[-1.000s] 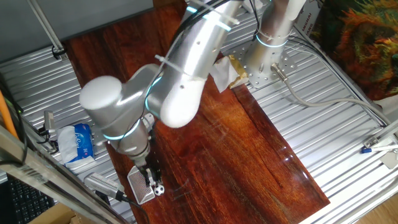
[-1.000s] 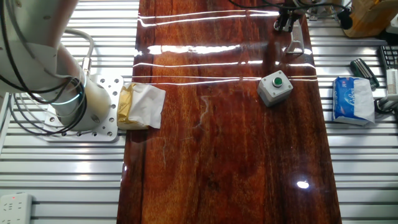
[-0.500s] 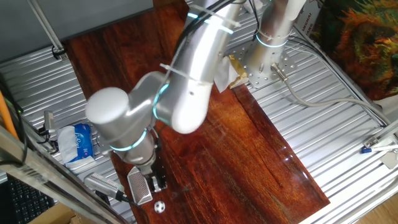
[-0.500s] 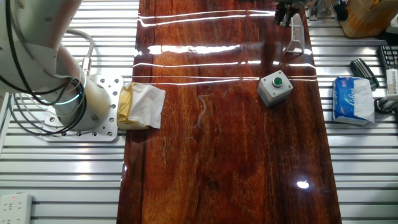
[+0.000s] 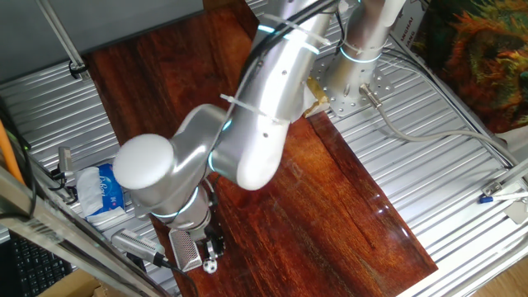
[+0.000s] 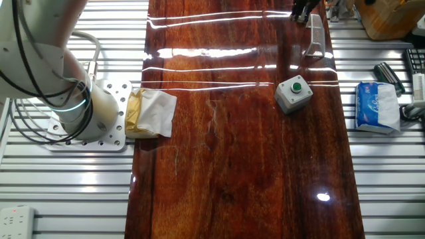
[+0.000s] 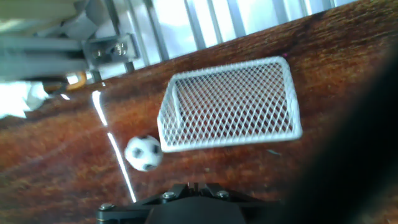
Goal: Push the soccer ball into the goal
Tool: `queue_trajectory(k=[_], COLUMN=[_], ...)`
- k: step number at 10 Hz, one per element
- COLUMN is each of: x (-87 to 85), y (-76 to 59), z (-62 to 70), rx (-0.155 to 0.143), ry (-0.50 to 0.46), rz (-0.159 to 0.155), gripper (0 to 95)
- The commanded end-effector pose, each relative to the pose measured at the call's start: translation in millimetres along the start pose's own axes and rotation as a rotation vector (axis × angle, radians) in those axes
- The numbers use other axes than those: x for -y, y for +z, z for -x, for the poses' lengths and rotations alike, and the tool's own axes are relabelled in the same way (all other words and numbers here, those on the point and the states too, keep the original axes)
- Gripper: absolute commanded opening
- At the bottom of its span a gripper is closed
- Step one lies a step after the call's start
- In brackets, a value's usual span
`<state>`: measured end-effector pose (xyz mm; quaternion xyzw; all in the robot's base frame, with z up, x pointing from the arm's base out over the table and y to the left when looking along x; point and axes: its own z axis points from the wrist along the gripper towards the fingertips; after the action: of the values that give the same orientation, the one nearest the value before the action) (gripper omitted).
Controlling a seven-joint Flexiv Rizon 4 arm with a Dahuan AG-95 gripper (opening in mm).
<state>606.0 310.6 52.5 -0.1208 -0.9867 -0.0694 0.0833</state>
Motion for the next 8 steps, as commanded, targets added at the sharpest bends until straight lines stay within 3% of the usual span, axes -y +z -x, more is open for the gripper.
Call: queue_trajectory(k=[1,3,5,8], x=[-0.1,-2.1,-2.9,-4.3], y=[-1.3,-4.1,-5.3,-3.8], z=[-3.6,-9.3,-11.8,-12.0], rx=[0.019,0.035,0.062,0.064], ry=[0.004,0.005,0.003,0.002], rz=[-0.015,-0.019,0.002,0.016], gripper=[0.0,0.0,0.0,0.0])
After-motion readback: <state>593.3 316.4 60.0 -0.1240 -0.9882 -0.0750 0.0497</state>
